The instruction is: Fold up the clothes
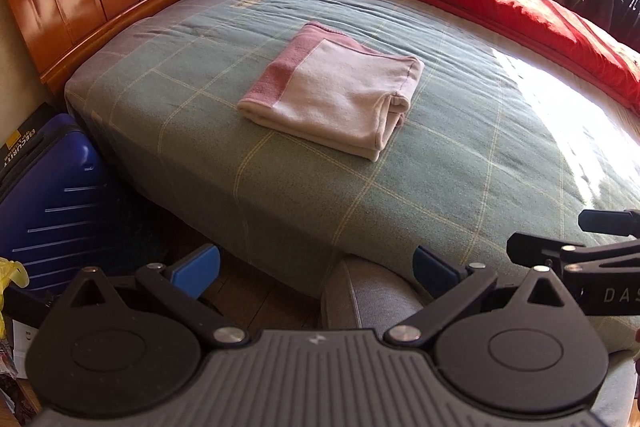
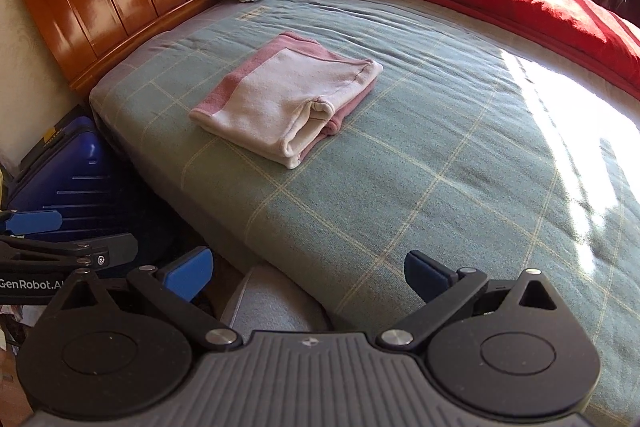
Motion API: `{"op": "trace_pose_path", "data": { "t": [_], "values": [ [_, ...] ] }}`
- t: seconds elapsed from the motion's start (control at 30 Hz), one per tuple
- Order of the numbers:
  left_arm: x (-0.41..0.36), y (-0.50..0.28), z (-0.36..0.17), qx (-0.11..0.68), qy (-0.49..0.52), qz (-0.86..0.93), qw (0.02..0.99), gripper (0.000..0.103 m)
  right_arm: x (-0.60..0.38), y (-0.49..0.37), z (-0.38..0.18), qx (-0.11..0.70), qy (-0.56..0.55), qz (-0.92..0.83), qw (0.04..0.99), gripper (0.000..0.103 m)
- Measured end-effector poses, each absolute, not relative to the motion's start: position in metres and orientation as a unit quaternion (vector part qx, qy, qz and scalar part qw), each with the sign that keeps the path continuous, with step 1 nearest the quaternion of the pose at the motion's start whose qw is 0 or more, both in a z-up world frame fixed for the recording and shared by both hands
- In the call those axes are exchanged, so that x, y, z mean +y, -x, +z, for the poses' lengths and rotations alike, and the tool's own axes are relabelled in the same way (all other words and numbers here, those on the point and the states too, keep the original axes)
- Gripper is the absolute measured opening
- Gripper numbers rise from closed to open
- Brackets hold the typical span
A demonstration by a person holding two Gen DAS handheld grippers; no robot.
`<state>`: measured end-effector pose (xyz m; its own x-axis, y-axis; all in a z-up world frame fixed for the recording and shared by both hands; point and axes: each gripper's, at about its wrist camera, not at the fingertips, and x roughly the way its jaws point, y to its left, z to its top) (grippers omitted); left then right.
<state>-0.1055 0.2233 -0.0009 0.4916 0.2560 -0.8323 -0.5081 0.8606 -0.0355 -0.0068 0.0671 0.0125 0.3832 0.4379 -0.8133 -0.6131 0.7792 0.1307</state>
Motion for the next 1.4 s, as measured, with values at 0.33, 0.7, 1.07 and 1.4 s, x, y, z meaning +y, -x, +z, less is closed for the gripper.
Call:
{"op": "trace_pose_path", "data": {
  "t": [0.33,0.7,1.07,1.4],
  "values": [
    [0.223,0.101,-0.01,0.473,0.141,0.218,0.842,0.102,0.067,0.008,0.008,0.465,0.095,0.318,0.82,0.103],
    [0.225,0.1,-0.016,0.481,0.148,0.214,0.837,0.102,0.07,0.008,0.003,0.474,0.103,0.324,0.812,0.103],
    [0.223,0.101,-0.016,0.477,0.145,0.21,0.841,0.102,0.071,0.01,0.002,0.473,0.105,0.324,0.813,0.103],
    [0.222,0.1,-0.015,0.478,0.144,0.209,0.841,0.102,0.07,0.01,0.003,0.471,0.103,0.324,0.814,0.103]
  ]
}}
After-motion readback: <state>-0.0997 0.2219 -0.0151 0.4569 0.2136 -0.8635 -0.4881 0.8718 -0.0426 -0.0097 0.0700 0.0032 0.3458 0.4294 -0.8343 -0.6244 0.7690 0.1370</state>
